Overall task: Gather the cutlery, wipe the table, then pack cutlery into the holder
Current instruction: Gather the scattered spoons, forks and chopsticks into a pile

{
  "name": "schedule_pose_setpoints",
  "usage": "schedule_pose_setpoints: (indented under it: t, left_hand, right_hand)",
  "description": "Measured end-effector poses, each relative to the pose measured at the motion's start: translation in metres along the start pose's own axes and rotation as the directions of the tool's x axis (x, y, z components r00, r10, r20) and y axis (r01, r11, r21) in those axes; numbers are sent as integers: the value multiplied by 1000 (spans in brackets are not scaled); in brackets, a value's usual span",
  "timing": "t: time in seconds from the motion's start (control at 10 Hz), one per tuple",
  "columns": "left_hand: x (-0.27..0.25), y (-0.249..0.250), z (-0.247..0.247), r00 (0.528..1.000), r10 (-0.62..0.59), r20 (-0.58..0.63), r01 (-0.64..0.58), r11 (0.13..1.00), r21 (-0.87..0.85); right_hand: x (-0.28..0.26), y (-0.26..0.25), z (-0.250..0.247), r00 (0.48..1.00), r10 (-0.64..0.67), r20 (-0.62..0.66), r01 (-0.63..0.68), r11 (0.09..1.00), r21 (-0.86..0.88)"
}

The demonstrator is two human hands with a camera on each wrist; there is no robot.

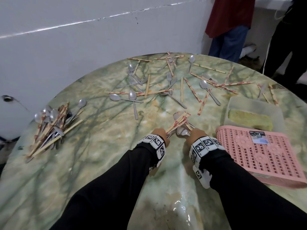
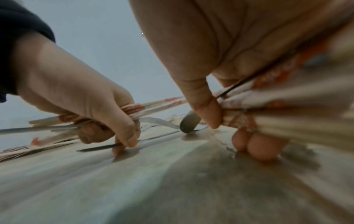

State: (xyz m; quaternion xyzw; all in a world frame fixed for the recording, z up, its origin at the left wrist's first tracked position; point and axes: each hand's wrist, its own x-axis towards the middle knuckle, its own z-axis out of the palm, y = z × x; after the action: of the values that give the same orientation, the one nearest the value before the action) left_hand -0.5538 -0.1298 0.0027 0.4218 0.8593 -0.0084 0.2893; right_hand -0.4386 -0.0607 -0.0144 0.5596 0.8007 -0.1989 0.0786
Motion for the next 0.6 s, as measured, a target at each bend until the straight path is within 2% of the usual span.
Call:
schedule_pose_setpoints:
  t: [0.2,0.3,0.4,0.5,0.6]
  left_hand:
    - [-19,-11,-9,1000,-18,2,18,998,-64]
    - [-31,-17,-20,998,-30,-52,21,985,-172]
    - [-46,-24,-38,993,-43,-107,22,983,-183]
    - [-60,-36,-56,994,-32,-100,9,976,-219]
    - [-70,-54,-66,994,-28,-102,-18,904,-428]
  right_hand:
    - [7,-2,-1,1000,-14,0,14,996,89]
    - [14,0,-3,1000,24,14,-25,994,110]
    - [4,-3,-16,999,19,30,-24,986,166]
    - [-9,-3,-28,999,27,38,-34,980,197]
    - [-8,-11,-35,996,80,-31,-65,938,340]
